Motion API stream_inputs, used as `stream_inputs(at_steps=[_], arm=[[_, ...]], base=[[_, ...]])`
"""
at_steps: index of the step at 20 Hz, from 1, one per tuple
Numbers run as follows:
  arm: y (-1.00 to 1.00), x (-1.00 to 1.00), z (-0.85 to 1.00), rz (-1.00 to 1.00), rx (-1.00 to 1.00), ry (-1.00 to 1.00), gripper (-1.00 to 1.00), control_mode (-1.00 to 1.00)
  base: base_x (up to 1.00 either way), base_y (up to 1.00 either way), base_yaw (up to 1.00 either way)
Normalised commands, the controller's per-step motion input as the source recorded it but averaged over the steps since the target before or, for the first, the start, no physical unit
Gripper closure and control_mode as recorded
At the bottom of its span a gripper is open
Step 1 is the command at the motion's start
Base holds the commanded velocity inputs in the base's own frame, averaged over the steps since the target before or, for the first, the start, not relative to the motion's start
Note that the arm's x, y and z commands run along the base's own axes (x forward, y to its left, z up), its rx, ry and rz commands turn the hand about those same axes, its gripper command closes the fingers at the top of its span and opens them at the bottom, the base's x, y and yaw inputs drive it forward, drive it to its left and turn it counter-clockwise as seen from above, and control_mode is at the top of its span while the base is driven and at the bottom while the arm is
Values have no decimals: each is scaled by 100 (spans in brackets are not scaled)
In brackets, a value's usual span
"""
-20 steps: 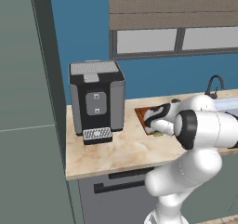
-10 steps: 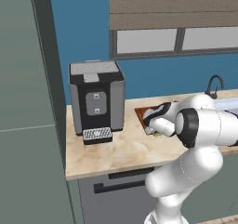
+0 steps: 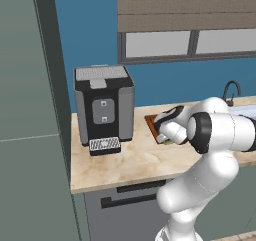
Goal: Pick up the sponge from the counter and clean the cutting board by briefly scrubbing or pressing down on the cutting board. Once finished, release the sponge.
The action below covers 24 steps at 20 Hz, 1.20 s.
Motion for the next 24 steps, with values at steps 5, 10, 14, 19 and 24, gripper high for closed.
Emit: stream_inputs(at_steps=[5, 10, 14, 19, 24], arm=[[-6, 0, 0, 1, 0, 0, 100, -100], [-8, 10, 0, 1, 0, 0, 100, -100], [-5, 24, 0, 1, 0, 0, 100, -100], [-1, 21, 0, 2, 0, 0, 100, -100], [-2, 9, 0, 3, 0, 0, 100, -100]], base=[[0, 0, 0], [0, 0, 0], [0, 0, 0], [0, 0, 0], [0, 0, 0]])
